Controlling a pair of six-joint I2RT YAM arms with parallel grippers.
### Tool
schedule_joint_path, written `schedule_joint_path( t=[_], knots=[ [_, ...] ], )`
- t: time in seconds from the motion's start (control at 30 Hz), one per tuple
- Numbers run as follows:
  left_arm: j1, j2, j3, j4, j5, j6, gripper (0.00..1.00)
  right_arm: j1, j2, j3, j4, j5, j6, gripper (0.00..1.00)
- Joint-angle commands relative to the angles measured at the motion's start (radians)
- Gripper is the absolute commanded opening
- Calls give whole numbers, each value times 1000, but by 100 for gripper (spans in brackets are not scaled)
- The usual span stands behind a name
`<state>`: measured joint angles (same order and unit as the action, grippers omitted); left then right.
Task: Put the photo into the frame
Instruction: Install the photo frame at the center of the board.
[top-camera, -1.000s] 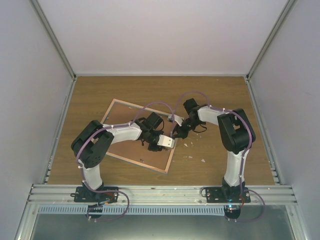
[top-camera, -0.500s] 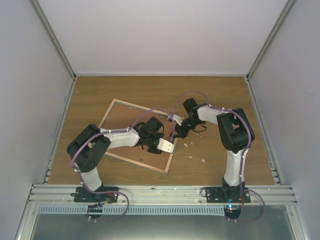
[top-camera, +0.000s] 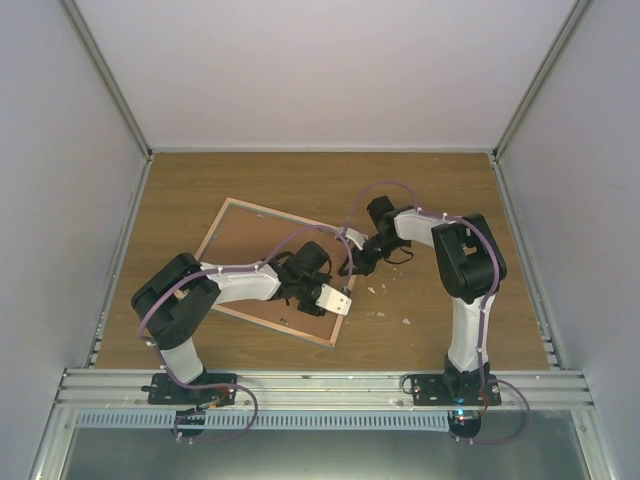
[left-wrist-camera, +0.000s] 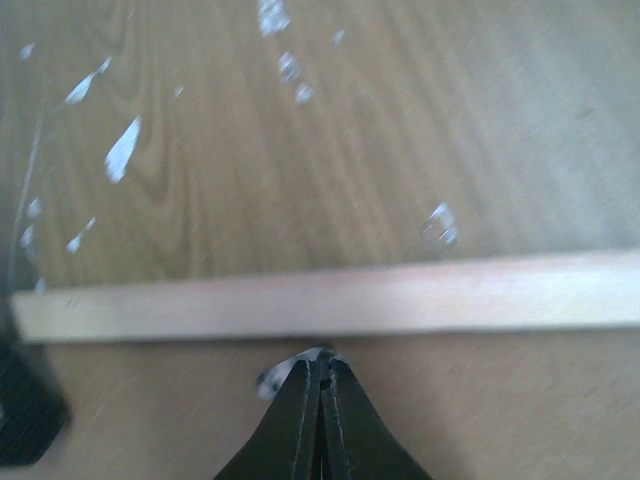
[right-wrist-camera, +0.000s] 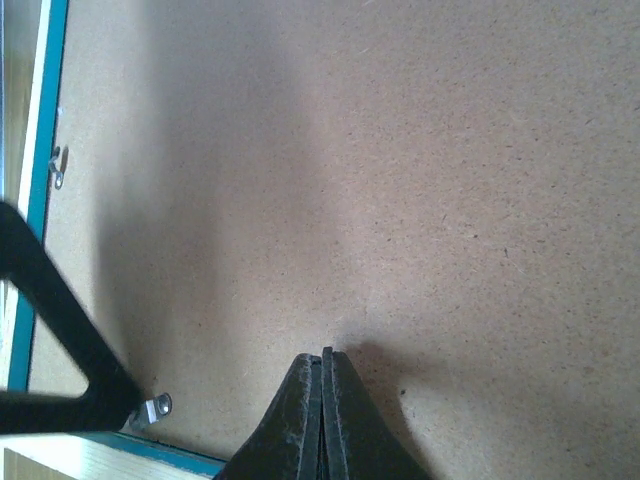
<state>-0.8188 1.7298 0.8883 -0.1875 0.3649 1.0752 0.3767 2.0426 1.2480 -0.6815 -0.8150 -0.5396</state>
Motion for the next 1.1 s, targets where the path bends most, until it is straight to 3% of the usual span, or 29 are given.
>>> schedule_joint_path(
  t=[0.0, 0.3, 0.63, 1.07],
  knots=[
    [-60, 22, -39, -43, 71, -39, 5, -3, 99, -31, 50, 219, 9, 1],
    [-68, 65, -32, -5, 15, -56, 5, -1, 100, -33, 54, 217, 18, 1],
    [6, -63, 54, -195, 156, -132, 9, -2, 96, -47, 60, 210, 10, 1],
    [32, 1, 72, -70, 52, -185, 9, -2, 92, -50, 59, 200, 9, 1]
  ],
)
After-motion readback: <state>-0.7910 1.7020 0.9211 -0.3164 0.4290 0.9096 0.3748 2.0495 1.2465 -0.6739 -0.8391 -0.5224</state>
